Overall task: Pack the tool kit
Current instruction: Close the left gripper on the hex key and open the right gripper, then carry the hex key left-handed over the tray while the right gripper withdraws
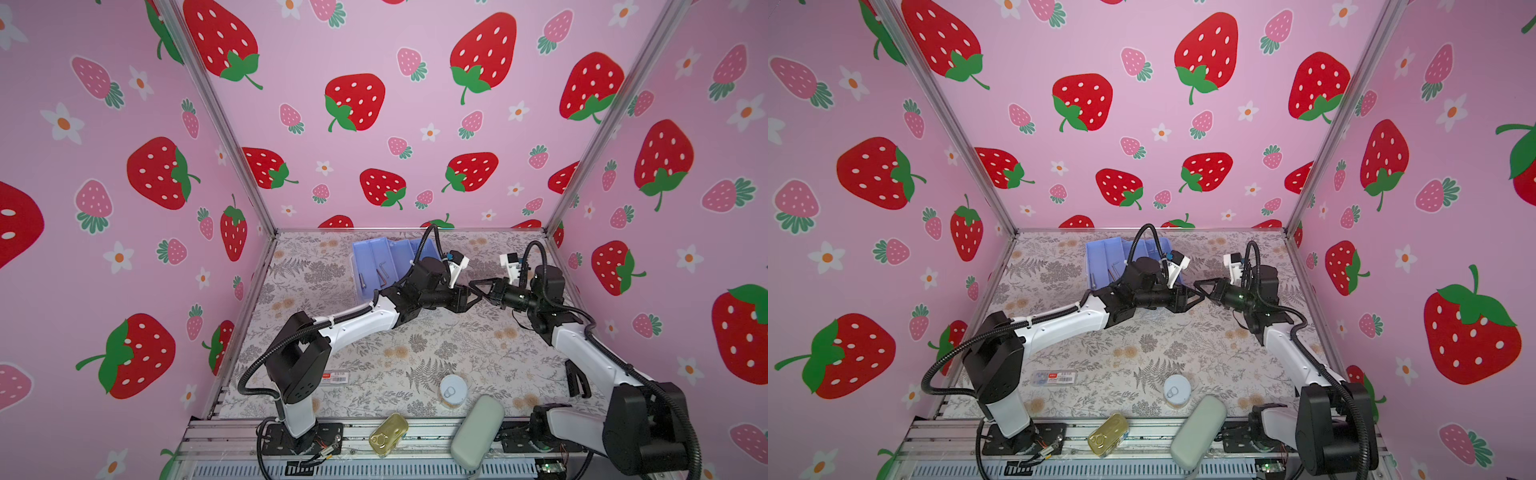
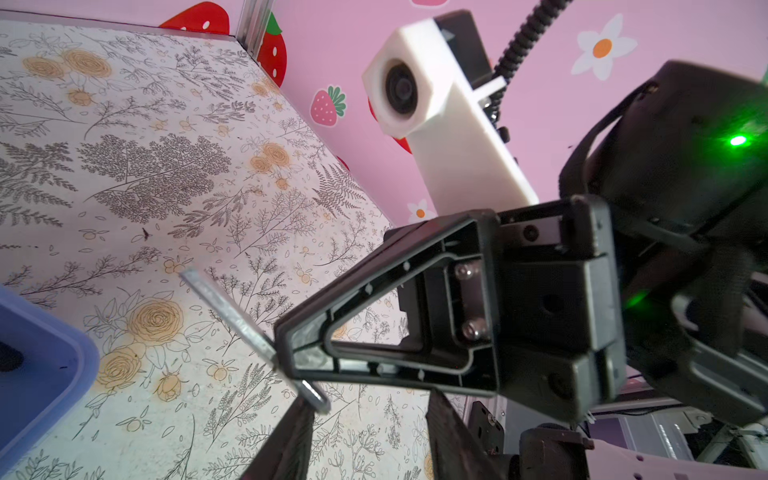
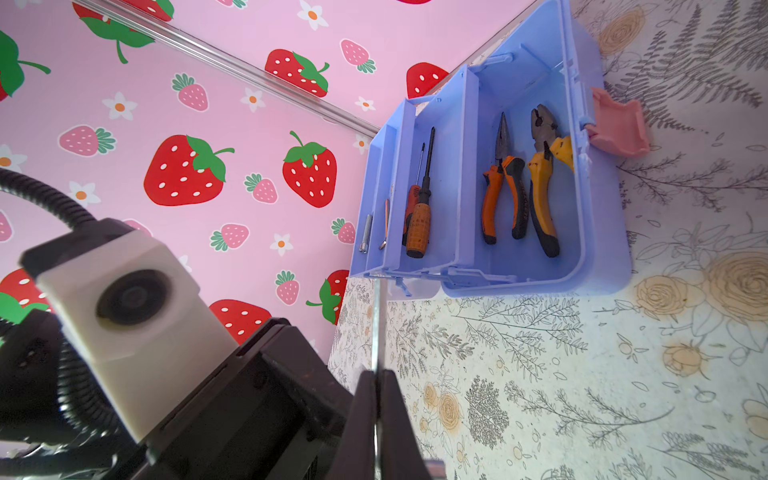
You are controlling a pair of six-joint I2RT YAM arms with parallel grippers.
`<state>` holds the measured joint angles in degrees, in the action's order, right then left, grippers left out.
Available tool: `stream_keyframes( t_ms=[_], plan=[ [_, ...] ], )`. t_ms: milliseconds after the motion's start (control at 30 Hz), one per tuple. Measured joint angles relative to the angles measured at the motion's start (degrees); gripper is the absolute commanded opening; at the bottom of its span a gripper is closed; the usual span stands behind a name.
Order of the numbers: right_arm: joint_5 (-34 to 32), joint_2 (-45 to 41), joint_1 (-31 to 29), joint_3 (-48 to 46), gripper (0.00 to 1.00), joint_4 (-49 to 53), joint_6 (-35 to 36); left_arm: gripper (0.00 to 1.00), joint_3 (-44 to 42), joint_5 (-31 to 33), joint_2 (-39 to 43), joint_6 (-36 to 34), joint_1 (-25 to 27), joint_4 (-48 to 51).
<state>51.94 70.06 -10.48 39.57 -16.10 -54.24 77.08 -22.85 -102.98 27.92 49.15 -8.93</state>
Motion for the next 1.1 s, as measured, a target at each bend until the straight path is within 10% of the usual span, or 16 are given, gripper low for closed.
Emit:
stream_keyframes(
  t_ms=[567,733,1100],
  plan=[
    [2.2,-2.9,0.5,-1.5,0.00,-1.0,0.1,0.00,4.6,6.4,-2.4,-2.8,0.0,6.6],
    [2.7,-3.0,0.5,-1.6,0.49,-0.3,2.2,0.00,6.5,9.5,-2.4,-4.6,0.1,9.9],
    [-10.9,-9.6,0.8,-4.3,0.60,5.7,19.8,0.00,17.6,24.5,-1.5,-8.5,-5.1,26.9]
  ],
)
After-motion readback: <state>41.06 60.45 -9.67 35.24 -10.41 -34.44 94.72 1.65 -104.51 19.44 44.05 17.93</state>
